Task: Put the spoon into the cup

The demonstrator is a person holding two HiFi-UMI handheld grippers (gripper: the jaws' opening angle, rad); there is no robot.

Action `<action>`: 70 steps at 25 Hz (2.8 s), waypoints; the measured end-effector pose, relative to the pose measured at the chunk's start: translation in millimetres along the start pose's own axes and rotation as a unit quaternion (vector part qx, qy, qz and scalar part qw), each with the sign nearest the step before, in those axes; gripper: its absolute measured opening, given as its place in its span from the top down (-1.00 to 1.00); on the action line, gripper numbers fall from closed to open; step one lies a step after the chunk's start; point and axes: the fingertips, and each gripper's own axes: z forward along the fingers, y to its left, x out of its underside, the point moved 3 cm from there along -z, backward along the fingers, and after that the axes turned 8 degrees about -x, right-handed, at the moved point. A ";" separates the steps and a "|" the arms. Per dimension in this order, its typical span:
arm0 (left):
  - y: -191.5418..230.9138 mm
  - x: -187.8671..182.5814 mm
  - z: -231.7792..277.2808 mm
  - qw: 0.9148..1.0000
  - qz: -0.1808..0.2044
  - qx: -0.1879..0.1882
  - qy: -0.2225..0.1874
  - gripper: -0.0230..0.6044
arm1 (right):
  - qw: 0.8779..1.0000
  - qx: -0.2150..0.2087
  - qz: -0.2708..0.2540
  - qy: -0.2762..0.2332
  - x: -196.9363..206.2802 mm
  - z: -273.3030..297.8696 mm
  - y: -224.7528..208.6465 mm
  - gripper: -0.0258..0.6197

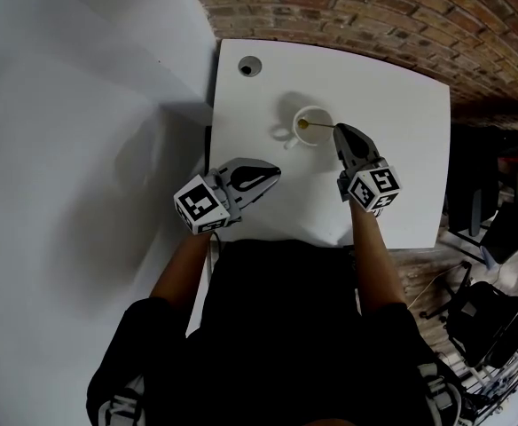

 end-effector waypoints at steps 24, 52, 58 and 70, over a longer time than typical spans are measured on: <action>-11.0 8.6 3.3 1.000 -0.021 0.018 0.006 0.87 | 0.998 0.046 0.026 0.026 22.6 1.3 -15.4 0.84; -41.9 -15.2 -6.7 0.999 0.002 0.042 -0.024 0.87 | 0.994 0.088 -0.009 -0.063 -40.0 -83.1 3.6 0.64; -58.1 -32.9 -0.8 0.997 0.008 0.064 -0.046 0.87 | 0.991 0.043 -0.043 -0.122 -88.8 -134.7 54.6 0.87; -131.1 -36.9 23.0 0.995 0.038 0.066 -0.059 0.87 | 0.979 -0.162 0.007 -0.124 -64.1 -215.1 149.9 0.90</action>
